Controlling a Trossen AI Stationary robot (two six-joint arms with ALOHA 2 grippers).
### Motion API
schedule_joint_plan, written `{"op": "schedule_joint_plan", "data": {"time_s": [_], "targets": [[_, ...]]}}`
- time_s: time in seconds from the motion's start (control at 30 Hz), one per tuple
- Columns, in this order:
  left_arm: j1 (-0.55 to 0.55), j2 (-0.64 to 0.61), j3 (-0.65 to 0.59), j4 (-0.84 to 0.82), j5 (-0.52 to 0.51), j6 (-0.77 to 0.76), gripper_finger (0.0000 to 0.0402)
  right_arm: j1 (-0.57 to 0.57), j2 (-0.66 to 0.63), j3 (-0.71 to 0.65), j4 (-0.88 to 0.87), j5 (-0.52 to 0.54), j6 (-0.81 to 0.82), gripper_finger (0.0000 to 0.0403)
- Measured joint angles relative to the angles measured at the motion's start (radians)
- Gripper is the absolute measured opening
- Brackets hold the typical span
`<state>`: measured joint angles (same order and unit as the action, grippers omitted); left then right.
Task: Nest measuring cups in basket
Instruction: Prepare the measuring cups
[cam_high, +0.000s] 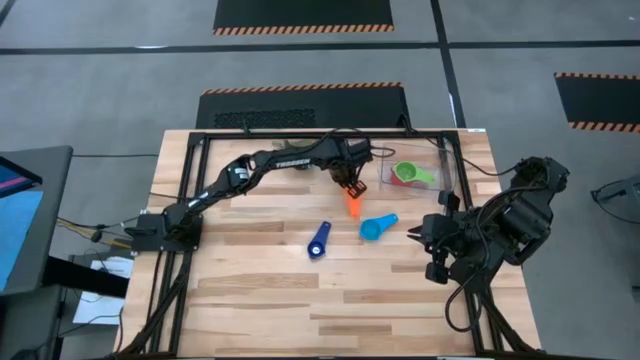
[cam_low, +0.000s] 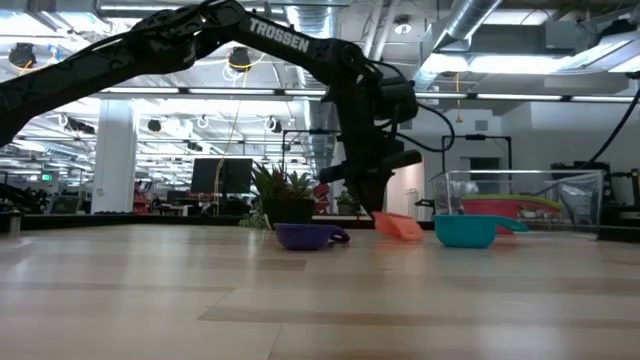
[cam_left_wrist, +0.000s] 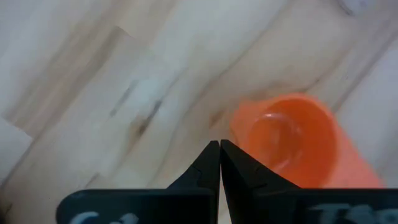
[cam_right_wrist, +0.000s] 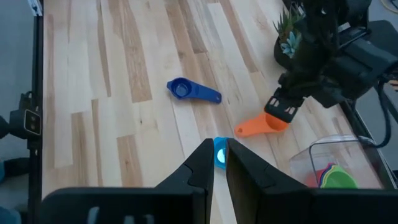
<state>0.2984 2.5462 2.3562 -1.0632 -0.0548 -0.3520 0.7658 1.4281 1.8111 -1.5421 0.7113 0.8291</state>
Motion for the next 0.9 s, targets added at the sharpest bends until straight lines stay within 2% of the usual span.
{"op": "schedule_joint_plan", "data": {"time_s": [0.1, 0.2, 0.3, 0.43, 0.53, 0.73, 0.9], "targets": [[-0.013, 0.000, 0.000, 0.000, -0.027, 0.004, 0.0000, 0.000, 0.000, 0.000, 0.000, 0.001, 0.000, 0.0066], [-0.014, -0.003, 0.000, 0.003, -0.006, 0.002, 0.0000, 0.000, 0.000, 0.000, 0.000, 0.002, 0.000, 0.0066], [-0.016, -0.003, 0.000, -0.043, 0.001, 0.000, 0.0000, 0.000, 0.000, 0.000, 0.001, 0.002, 0.000, 0.0066], [-0.020, -0.003, 0.000, -0.141, -0.046, 0.005, 0.0000, 0.000, 0.000, 0.000, 0.002, 0.001, 0.007, 0.0066], [-0.020, -0.015, -0.001, -0.136, -0.057, 0.014, 0.0000, 0.000, 0.000, 0.000, 0.003, 0.001, 0.008, 0.0066], [-0.027, -0.080, 0.000, -0.064, -0.050, 0.120, 0.0000, 0.000, 0.000, 0.000, 0.003, 0.001, 0.009, 0.0066], [-0.048, -0.092, -0.001, -0.057, 0.037, 0.253, 0.0000, 0.000, 0.000, 0.000, 0.003, 0.001, 0.009, 0.0066]]}}
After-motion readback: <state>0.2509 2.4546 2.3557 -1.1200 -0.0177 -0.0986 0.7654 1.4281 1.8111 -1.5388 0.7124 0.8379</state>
